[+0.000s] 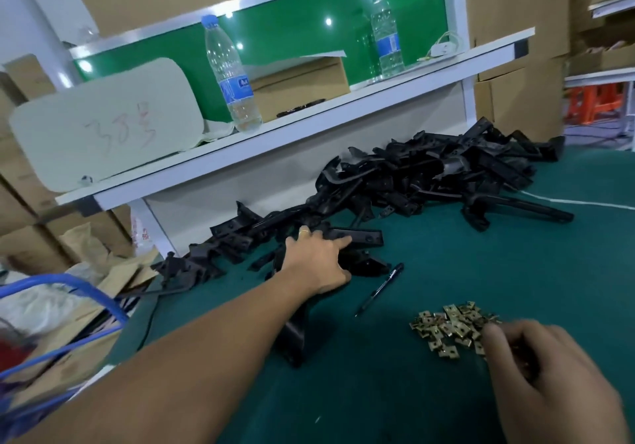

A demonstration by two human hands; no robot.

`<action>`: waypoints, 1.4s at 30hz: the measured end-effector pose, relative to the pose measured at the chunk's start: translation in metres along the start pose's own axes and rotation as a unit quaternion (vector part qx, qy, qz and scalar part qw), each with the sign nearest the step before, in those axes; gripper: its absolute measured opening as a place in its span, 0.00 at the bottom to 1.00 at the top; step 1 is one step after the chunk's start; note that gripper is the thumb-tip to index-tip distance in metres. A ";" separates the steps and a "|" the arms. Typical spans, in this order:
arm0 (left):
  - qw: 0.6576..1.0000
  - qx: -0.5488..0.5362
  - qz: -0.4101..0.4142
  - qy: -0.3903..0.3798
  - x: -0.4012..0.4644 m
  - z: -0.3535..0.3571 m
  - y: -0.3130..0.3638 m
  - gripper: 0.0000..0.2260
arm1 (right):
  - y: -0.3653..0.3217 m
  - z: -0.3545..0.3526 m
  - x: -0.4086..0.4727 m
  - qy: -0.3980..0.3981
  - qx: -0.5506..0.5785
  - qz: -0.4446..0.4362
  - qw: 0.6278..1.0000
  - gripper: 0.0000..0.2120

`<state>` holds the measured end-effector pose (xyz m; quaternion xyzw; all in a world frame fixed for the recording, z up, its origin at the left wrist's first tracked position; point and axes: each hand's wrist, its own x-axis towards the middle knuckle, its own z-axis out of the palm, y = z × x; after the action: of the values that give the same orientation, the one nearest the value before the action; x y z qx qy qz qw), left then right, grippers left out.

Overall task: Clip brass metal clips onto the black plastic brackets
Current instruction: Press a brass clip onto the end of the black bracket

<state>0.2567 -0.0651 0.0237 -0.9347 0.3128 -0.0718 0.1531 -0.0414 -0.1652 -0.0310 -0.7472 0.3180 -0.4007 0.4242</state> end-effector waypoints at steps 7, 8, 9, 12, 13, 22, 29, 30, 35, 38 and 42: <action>0.988 -0.153 -0.011 0.032 -0.048 -0.033 -0.008 0.40 | -0.002 -0.007 -0.002 -0.005 -0.003 0.020 1.000 0.11; 0.980 -0.171 -0.057 0.084 -0.060 -0.031 -0.017 0.37 | -0.001 -0.007 -0.001 -0.003 -0.005 0.017 1.000 0.11; 0.969 -0.184 -0.114 0.116 -0.073 -0.027 -0.027 0.34 | 0.000 -0.007 -0.002 -0.002 -0.004 0.012 1.000 0.11; 0.934 -0.258 -0.246 0.003 -0.099 -0.012 -0.056 0.27 | 0.000 -0.005 -0.007 0.006 0.010 -0.013 1.000 0.10; 0.920 -0.297 -0.254 -0.026 -0.102 -0.009 -0.061 0.25 | 0.002 -0.005 -0.007 0.007 0.012 -0.022 1.000 0.10; 0.836 -0.453 -0.289 0.110 -0.101 -0.018 -0.086 0.10 | 0.011 -0.006 -0.005 0.036 0.035 -0.012 0.999 0.10; 0.636 -0.680 -0.331 0.151 -0.110 -0.012 -0.092 0.03 | 0.008 -0.005 -0.007 0.037 0.040 -0.012 0.998 0.11; 0.615 -0.696 -0.332 0.161 -0.117 -0.016 -0.093 0.04 | 0.008 -0.006 -0.007 0.038 0.041 -0.018 0.998 0.11; 0.425 -0.879 -0.172 0.131 -0.166 -0.033 -0.069 0.08 | 0.001 -0.005 -0.012 -0.019 0.050 -0.107 0.993 0.09; 0.399 -0.907 -0.092 0.099 -0.190 -0.036 -0.037 0.06 | -0.002 -0.004 -0.017 -0.144 0.019 -0.105 0.984 0.15; 0.405 -0.912 -0.073 0.003 -0.201 -0.025 0.004 0.08 | -0.004 -0.007 -0.015 -0.290 0.012 -0.088 0.953 0.27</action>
<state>0.0891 0.0473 0.0384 -0.5403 0.1245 0.2424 -0.7961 -0.0541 -0.1534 -0.0302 -0.8511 0.1094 -0.2060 0.4703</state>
